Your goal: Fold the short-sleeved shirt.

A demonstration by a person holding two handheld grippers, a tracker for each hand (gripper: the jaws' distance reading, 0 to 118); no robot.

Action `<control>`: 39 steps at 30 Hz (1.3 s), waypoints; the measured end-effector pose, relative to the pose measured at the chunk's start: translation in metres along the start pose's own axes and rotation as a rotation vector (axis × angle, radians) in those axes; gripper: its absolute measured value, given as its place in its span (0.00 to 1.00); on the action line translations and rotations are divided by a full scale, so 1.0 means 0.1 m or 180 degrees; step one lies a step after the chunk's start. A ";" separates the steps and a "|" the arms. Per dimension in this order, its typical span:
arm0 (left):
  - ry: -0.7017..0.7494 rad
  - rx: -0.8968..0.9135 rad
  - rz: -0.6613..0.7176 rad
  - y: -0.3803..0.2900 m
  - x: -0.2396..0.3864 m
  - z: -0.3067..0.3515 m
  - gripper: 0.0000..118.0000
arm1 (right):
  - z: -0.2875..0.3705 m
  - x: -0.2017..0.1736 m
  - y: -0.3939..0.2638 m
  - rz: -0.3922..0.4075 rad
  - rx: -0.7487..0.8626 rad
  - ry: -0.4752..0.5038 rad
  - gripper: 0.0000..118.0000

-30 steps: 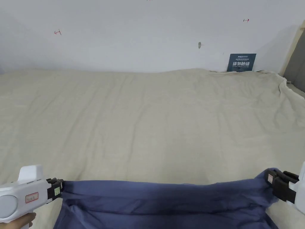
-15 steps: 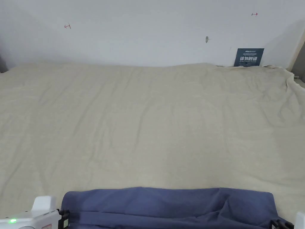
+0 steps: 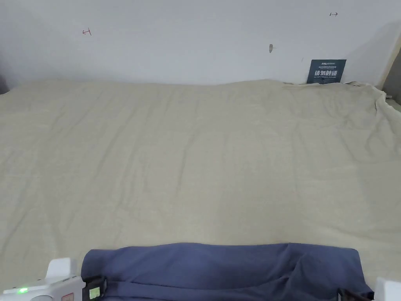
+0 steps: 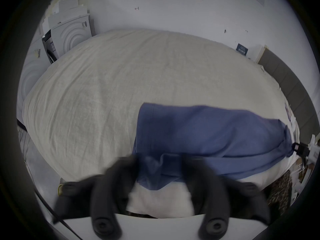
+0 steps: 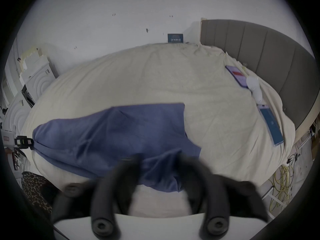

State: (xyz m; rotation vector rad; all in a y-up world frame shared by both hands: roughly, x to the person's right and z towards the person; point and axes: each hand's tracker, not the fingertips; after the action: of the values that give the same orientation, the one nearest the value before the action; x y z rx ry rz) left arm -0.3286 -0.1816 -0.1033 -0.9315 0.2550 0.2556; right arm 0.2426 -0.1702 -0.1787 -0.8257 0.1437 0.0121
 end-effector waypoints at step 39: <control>-0.0833 0.1010 0.0044 0.75 0.04 0.90 0.00 | 1.21 -1.09 1.02 0.0366 0.1980 -0.0059 0.00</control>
State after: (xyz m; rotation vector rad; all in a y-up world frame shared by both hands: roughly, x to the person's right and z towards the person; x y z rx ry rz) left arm -0.3395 -0.0649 -0.1097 -0.5750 0.0571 0.3357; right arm 0.1430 -0.0076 -0.1581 -0.1958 0.1653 0.0793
